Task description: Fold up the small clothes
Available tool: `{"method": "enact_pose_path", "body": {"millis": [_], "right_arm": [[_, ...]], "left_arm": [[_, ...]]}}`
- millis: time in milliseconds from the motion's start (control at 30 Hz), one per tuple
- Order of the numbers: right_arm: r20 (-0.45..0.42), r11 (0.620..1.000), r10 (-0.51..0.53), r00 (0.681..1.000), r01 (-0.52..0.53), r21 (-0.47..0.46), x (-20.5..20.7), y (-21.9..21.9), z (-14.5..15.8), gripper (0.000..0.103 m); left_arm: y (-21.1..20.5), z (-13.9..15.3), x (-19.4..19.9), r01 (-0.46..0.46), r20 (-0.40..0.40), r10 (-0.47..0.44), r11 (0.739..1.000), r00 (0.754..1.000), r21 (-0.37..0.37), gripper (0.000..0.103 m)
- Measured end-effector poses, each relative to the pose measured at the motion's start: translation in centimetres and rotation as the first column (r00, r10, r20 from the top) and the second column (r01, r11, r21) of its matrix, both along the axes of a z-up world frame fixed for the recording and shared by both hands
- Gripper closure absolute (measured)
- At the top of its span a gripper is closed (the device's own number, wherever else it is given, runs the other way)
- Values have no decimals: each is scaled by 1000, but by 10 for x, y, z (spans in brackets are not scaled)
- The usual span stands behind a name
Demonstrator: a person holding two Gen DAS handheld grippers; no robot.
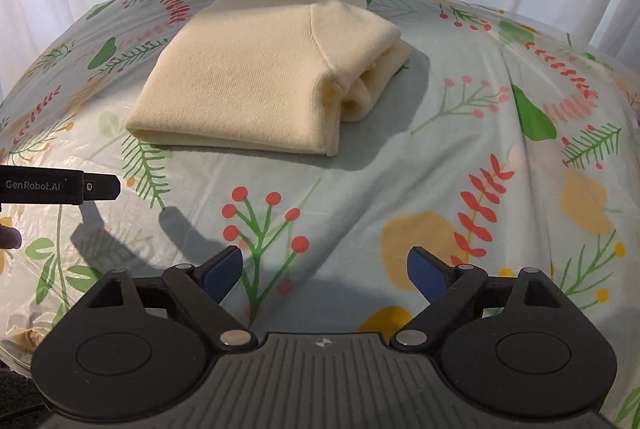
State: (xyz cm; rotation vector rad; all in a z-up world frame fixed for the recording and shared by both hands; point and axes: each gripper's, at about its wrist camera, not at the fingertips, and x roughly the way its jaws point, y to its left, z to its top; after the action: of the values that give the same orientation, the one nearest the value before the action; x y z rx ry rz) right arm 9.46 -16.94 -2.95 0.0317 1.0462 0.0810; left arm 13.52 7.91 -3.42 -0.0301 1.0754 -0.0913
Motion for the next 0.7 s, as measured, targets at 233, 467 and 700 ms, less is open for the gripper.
{"method": "enact_pose_path", "body": {"millis": [233,467,700], "right_arm": [[17,1000,4,1000,-4,-16,20,8,25,4],[-25,998,-64,998,64,-25,40,13,35,4],[-50,993,-89,995,85,-84,41,21,31,4]], "left_arm": [[-10,12,9,25,-5,-25,1000,1000,19,8],[-15,20,15,29,-2,-29,1000,1000,-13,6],[-18,16,17,51,-4,-51,997,999,54,6]]}}
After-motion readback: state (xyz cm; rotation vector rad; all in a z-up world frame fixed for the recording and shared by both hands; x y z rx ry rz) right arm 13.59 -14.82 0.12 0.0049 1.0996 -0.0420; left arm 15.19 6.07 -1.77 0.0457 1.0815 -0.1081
